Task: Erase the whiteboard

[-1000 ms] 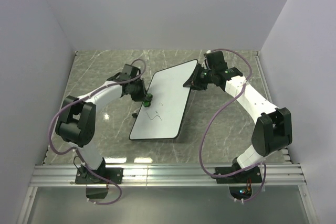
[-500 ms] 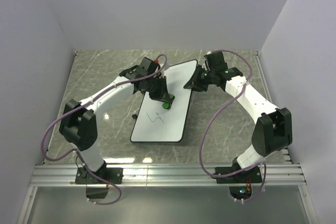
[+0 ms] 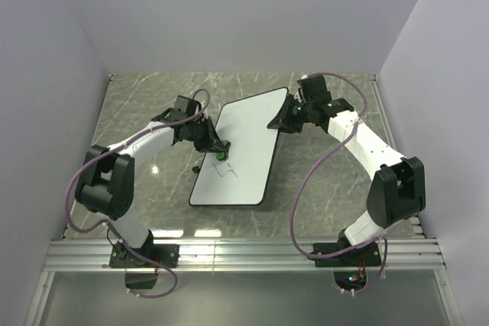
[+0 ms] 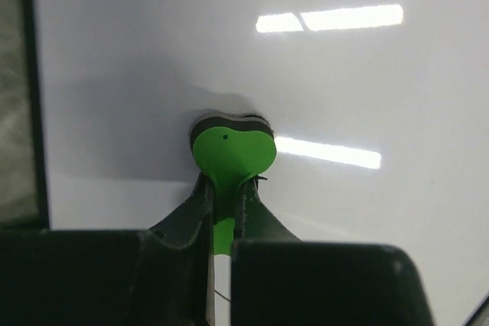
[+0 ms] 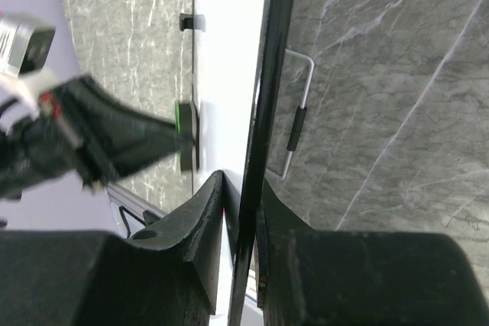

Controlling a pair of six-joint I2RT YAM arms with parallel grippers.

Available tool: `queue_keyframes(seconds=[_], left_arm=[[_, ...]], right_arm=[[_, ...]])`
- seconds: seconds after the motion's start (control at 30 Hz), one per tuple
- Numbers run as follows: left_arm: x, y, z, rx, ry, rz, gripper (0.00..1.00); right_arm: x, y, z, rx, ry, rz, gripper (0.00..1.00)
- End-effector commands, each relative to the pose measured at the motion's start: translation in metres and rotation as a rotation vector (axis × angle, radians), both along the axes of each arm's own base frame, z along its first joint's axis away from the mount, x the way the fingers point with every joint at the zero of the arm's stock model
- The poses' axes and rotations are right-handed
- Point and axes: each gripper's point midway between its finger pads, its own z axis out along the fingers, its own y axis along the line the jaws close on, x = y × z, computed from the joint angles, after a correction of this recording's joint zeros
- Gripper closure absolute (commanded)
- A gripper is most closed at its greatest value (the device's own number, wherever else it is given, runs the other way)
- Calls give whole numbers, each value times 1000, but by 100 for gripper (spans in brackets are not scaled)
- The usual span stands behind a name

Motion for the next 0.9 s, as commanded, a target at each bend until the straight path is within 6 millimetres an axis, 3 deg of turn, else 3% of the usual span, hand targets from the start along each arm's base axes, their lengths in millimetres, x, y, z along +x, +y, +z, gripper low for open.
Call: queue_keyframes(seconds=[0.0, 0.17, 0.27, 0.3, 0.43, 0.5, 0.63, 0.73, 0.87], left_arm=[[-13, 24, -76, 192, 145, 1, 100], [-21, 20, -67, 175, 158, -62, 100], [-49, 16, -52, 145, 175, -133, 100], [-64, 13, -42, 138, 175, -166, 100], [-91, -5, -4, 131, 158, -258, 100], [-97, -21, 27, 93, 110, -297, 100], [-112, -33, 63, 28, 89, -318, 100], [-127, -29, 67, 12, 85, -322, 100], [-130, -19, 41, 62, 105, -294, 100]], right_arm=[[-22, -7, -23, -133, 8, 102, 100], [-21, -10, -22, -145, 5, 96, 100], [-18, -9, -22, -146, 12, 88, 100], [-16, -8, -21, -142, 14, 88, 100], [-7, -1, -21, -117, 9, 78, 100], [-4, 1, -24, -121, 19, 71, 100], [-1, 0, -39, -140, 68, 51, 100], [1, -1, -44, -151, 93, 36, 100], [3, -2, -43, -165, 97, 35, 100]])
